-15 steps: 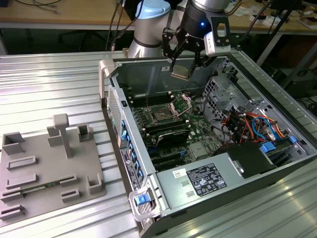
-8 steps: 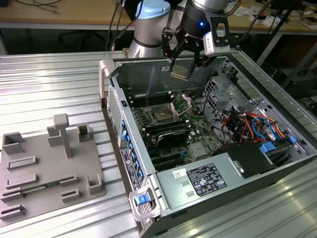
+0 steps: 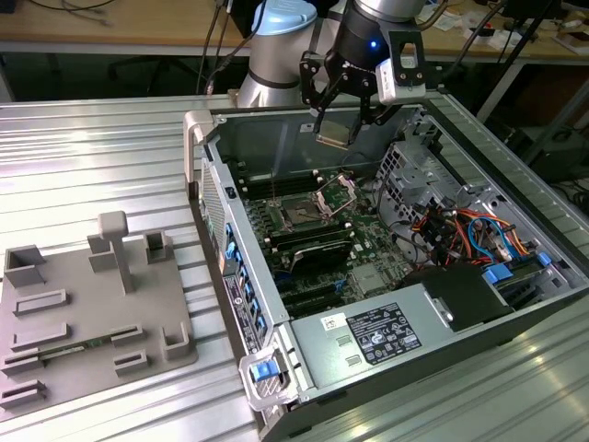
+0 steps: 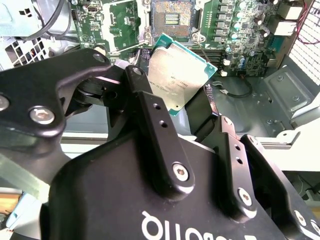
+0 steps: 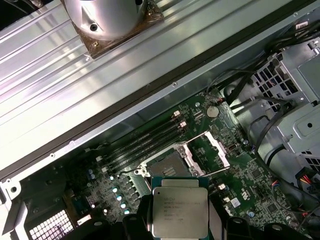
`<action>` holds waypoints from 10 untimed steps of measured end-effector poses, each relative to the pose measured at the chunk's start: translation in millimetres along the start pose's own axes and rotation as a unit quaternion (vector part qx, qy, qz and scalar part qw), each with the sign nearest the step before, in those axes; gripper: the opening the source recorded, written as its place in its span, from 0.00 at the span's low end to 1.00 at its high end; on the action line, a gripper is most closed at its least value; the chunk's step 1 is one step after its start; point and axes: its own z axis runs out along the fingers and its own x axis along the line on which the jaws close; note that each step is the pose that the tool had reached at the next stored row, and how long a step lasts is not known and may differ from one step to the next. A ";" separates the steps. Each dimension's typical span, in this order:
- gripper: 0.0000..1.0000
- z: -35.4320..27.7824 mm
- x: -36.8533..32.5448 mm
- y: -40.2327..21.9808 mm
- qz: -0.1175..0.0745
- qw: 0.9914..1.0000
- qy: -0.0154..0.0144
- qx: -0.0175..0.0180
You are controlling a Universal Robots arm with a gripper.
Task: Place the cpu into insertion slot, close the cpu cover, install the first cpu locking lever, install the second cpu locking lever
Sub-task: 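Place the cpu into insertion slot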
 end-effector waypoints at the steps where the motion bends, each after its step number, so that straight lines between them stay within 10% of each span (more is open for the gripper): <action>1: 0.55 0.0 0.0 0.0 0.000 1.000 0.000 0.000; 10: 0.55 0.0 0.5 -0.3 0.002 1.000 0.000 0.000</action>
